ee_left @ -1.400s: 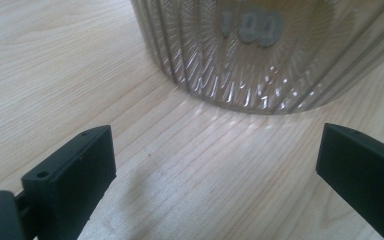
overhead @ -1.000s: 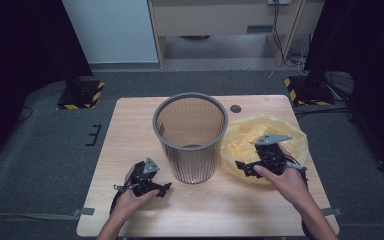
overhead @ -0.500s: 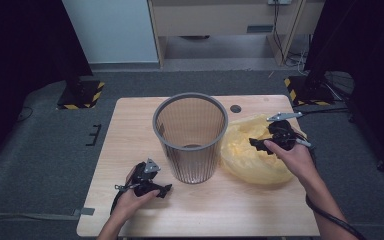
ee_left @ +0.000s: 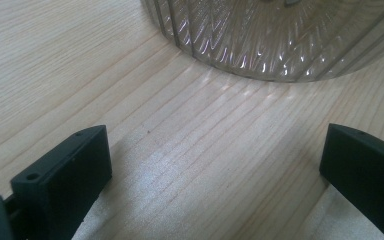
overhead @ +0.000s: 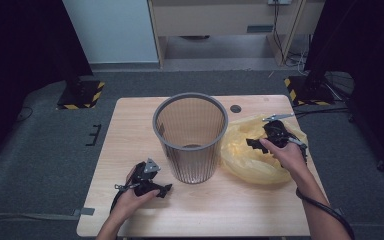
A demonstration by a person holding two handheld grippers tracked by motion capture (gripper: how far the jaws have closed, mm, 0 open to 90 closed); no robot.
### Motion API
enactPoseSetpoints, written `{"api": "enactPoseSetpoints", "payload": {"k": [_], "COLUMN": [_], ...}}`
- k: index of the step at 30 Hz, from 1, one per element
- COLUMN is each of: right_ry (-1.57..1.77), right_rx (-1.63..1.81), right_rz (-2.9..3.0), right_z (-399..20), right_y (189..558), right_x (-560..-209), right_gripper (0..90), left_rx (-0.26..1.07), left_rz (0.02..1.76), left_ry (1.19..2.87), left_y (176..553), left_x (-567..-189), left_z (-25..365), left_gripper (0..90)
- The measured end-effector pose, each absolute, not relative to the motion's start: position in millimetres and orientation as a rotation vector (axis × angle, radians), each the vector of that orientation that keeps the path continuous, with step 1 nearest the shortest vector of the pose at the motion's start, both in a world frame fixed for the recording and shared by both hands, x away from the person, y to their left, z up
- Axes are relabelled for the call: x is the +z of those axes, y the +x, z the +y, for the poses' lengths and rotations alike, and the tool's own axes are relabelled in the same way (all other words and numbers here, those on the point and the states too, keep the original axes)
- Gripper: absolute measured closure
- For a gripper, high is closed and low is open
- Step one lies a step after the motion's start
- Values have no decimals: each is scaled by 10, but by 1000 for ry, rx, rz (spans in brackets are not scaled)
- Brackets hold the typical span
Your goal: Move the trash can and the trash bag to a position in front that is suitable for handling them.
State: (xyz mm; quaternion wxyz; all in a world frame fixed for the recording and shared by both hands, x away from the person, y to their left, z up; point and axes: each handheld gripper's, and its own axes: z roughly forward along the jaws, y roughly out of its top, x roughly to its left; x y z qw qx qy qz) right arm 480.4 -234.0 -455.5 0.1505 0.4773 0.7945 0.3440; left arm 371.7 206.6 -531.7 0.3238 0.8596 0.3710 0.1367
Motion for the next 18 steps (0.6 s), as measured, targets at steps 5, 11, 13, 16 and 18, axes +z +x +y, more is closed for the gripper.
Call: {"api": "enactPoseSetpoints", "payload": {"k": [5, 11, 13, 16, 18], "right_ry": [1367, 1417, 1432, 1466, 1486], "right_rx": [970, 930, 917, 921, 921], "right_rz": [2306, 2307, 2289, 2267, 2260], "right_z": [-2294, -2281, -2301, -2330, -2340], "right_y": [4838, 4885, 4897, 4899, 4898], "right_x": [-4690, -4951, -5029, -5132, -5191], "right_gripper": [48, 31, 32, 28, 27], "left_rx": [361, 364, 364, 365, 366], "left_rz": [975, 980, 982, 981, 981], "left_ry": [2253, 2245, 2246, 2244, 2244], "left_y": [3716, 3712, 3713, 3711, 3710], "left_x": [-5318, -5322, -5322, -5323, -5324], "left_z": [2065, 2062, 2061, 2062, 2063], "left_gripper": [0, 0, 0, 0, 0]}}
